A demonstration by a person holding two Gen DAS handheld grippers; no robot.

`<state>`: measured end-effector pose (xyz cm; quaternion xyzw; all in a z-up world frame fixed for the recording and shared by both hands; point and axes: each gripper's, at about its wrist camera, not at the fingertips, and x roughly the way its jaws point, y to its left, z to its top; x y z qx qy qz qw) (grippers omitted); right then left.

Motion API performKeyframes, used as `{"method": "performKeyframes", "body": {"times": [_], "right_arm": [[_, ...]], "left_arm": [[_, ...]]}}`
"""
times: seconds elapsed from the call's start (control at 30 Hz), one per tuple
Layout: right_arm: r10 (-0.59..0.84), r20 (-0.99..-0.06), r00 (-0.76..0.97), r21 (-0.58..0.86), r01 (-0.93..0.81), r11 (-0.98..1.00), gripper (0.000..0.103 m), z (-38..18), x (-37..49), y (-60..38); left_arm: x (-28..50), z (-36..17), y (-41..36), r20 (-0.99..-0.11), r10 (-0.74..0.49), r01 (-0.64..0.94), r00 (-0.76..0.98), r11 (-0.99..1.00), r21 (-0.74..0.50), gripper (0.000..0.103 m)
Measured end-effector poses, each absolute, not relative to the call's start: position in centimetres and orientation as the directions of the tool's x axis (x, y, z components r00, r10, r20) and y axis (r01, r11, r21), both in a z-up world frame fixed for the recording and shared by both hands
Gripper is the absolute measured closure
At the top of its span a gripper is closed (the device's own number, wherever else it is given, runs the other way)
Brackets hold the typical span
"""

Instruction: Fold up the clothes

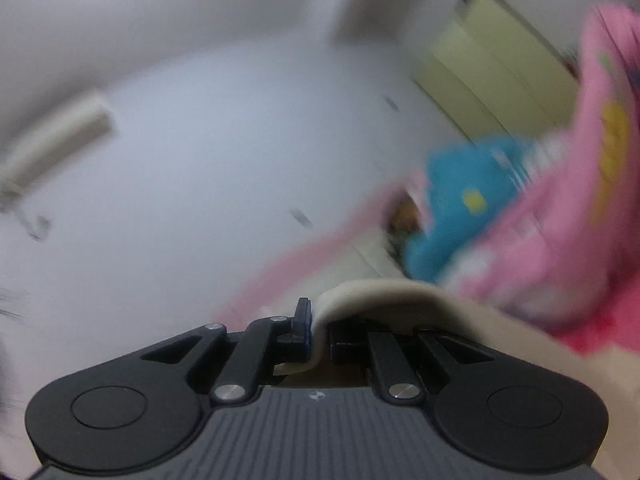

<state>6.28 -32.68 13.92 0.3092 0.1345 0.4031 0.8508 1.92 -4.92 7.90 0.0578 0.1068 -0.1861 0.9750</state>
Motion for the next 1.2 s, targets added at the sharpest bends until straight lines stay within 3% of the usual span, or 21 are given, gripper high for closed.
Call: {"method": "performKeyframes", "body": {"times": [0.1, 0.17, 0.23, 0.3, 0.4, 0.5, 0.73, 0.8, 0.87, 0.97, 1.07, 1.2], "right_arm": [[0.699, -0.269, 0.663, 0.628, -0.429, 0.649, 0.080, 8.9, 11.7, -30.2], [0.618, -0.510, 0.598, 0.605, -0.261, 0.752, 0.058, 4.6, 14.9, -28.9], [0.567, -0.624, 0.537, 0.582, -0.164, 0.796, 0.058, 1.9, 15.8, -28.9], [0.592, -0.598, 0.541, 0.613, -0.167, 0.772, 0.058, 1.1, 14.4, -30.1], [0.643, -0.445, 0.623, 0.686, -0.225, 0.692, 0.048, 2.9, 10.1, -32.7], [0.570, -0.351, 0.743, 0.592, -0.295, 0.750, 0.039, 5.2, 5.4, -34.0], [0.348, -0.456, 0.819, 0.184, -0.296, 0.938, 0.042, 2.7, -1.6, -29.7], [0.259, -0.523, 0.812, 0.058, -0.269, 0.961, 0.050, 0.2, -1.4, -27.8], [0.160, -0.560, 0.813, -0.052, -0.228, 0.972, 0.065, -1.9, -1.4, -26.9], [0.109, -0.550, 0.828, -0.046, -0.161, 0.986, 0.071, -2.5, -1.6, -27.2], [0.121, -0.515, 0.849, 0.020, -0.129, 0.991, 0.071, -2.0, -2.5, -27.8], [0.081, -0.474, 0.877, -0.006, -0.095, 0.995, 0.071, -1.3, -4.3, -27.6]], "left_arm": [[3.5, 4.7, -2.9, -0.401, -0.256, 0.309, 0.880, 0.948, 0.074, 0.055], [3.4, 2.6, -1.6, -0.498, -0.219, 0.284, 0.839, 0.957, 0.058, 0.055], [3.6, 1.8, 0.1, -0.541, -0.214, 0.271, 0.813, 0.962, 0.027, 0.054], [3.6, 1.6, 1.0, -0.545, -0.223, 0.261, 0.809, 0.965, -0.008, 0.050], [3.7, 2.3, 1.7, -0.525, -0.242, 0.259, 0.816, 0.965, -0.044, 0.048], [3.5, 2.2, 0.7, -0.506, -0.282, 0.283, 0.816, 0.956, -0.076, 0.047], [4.1, 1.2, -1.8, -0.467, -0.381, 0.394, 0.798, 0.916, -0.075, 0.042], [3.9, 1.1, -2.9, -0.468, -0.374, 0.408, 0.800, 0.913, -0.033, 0.042], [3.7, 0.9, -3.5, -0.466, -0.365, 0.410, 0.806, 0.912, -0.004, 0.042], [3.5, 0.7, -4.5, -0.461, -0.343, 0.409, 0.819, 0.911, 0.048, 0.042], [3.4, 0.4, -5.6, -0.452, -0.322, 0.410, 0.832, 0.905, 0.110, 0.042], [3.7, 0.4, -7.1, -0.436, -0.318, 0.433, 0.842, 0.881, 0.191, 0.041]]}}
